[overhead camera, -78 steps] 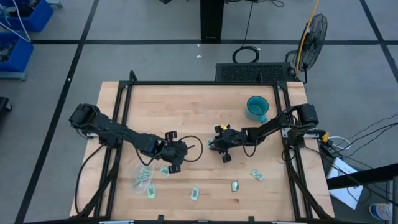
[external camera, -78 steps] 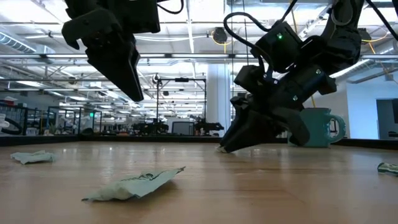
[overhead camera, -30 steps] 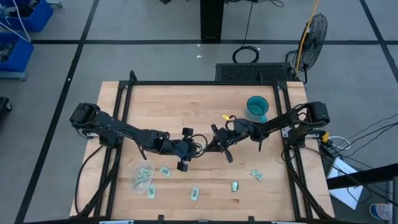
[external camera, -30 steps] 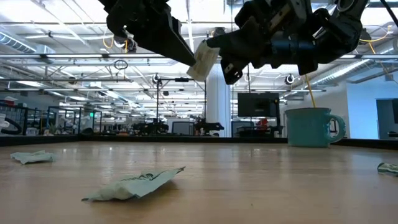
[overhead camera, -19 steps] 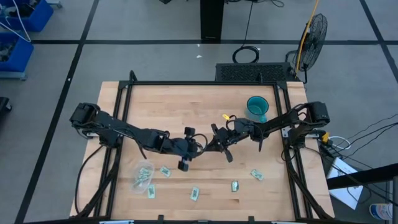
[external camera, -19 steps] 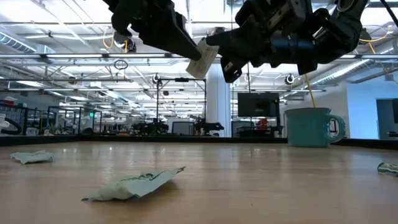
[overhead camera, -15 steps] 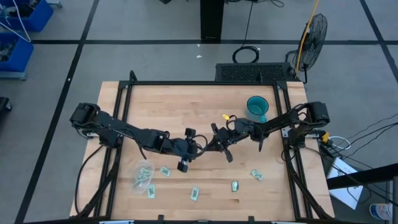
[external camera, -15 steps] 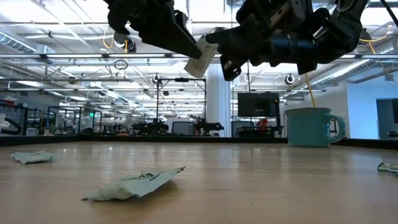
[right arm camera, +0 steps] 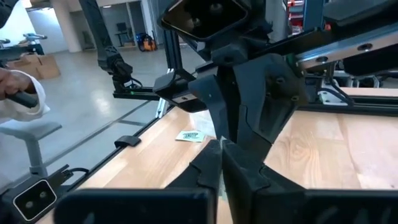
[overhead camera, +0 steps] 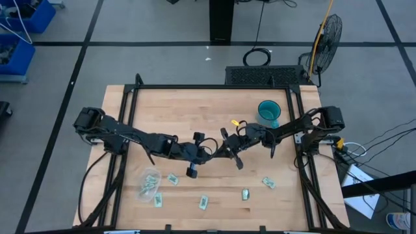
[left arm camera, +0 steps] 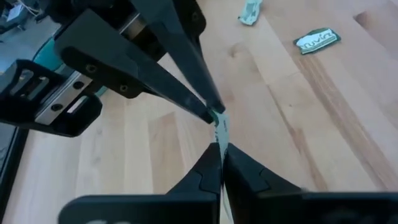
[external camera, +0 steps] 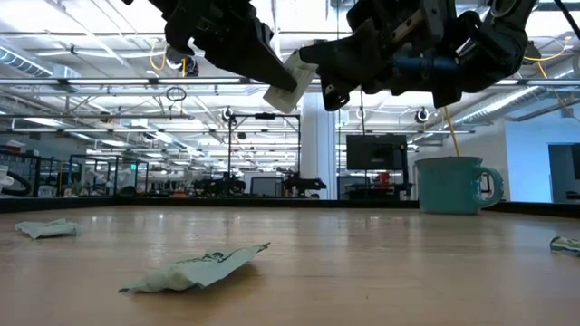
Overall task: Pick and place Stevia / Truvia into bins
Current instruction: Put the white stevia packet into the transparent bin
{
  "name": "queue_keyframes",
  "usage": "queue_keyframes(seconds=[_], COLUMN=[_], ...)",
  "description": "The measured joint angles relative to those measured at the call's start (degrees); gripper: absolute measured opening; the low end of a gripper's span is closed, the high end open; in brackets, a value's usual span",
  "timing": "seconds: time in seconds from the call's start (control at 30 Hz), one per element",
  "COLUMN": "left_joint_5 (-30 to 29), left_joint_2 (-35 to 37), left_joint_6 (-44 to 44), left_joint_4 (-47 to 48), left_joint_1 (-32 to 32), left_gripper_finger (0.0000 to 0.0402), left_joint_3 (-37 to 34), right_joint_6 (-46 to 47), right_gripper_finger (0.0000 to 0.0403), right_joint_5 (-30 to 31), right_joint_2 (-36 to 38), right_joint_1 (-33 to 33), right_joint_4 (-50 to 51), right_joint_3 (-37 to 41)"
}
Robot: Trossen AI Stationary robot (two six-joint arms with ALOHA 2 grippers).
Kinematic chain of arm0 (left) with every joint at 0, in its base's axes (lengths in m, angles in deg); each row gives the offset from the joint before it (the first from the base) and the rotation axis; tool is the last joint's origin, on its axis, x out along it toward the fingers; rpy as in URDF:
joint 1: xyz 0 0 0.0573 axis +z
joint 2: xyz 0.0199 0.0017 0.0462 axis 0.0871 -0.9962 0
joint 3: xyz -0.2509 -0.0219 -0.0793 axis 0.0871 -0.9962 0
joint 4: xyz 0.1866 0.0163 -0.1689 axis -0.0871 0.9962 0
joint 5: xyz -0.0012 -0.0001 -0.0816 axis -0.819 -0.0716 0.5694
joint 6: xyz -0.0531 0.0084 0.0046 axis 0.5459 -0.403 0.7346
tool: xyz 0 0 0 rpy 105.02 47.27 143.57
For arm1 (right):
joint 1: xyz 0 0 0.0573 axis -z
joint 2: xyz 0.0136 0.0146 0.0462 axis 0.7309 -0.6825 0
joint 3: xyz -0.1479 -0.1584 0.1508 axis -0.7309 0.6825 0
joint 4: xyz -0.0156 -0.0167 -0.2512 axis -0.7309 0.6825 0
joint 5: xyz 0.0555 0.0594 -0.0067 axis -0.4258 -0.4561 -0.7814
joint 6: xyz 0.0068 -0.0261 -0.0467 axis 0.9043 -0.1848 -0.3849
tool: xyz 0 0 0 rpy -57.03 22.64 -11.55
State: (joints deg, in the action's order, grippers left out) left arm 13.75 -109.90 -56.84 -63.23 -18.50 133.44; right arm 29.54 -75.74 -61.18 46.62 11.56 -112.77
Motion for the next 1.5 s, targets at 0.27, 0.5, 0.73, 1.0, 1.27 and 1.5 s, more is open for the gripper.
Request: queue_keyframes(seconds=[0.27, 0.5, 0.73, 1.0, 1.27, 1.5], left_joint_5=[-0.07, 3.02, 14.67, 13.33, 6.88, 5.90], left_joint_2=[-0.09, 5.18, 9.05, 6.98, 6.43, 6.38], left_joint_6=[1.81, 17.88, 60.67, 96.07, 109.01, 106.32], left_joint_4=[3.31, 27.19, 49.17, 56.51, 57.70, 57.54], left_joint_1=[-0.26, -5.83, -18.47, -34.13, -35.05, -31.25], left_gripper_finger=[0.0009, 0.0008, 0.0012, 0.0014, 0.0019, 0.0020], left_joint_3=[0.00, 2.57, 5.82, 2.48, -4.88, -7.98], right_joint_6=[0.02, -1.45, -4.31, -4.31, -4.31, -4.28], right_gripper_finger=[0.0090, 0.0130, 0.0132, 0.0132, 0.0132, 0.0132], right_joint_5=[-0.05, -0.03, -0.01, -0.01, -0.01, -0.03], right_joint_2=[0.00, 0.00, 0.00, 0.00, 0.02, 0.02], right_joint_1=[0.00, 0.17, 1.15, 1.92, 1.88, 1.88], right_joint_4=[2.58, 2.26, 7.05, 12.14, 11.30, 9.12], right_joint_3=[0.00, 0.00, 0.00, 0.00, 0.00, 0.00])
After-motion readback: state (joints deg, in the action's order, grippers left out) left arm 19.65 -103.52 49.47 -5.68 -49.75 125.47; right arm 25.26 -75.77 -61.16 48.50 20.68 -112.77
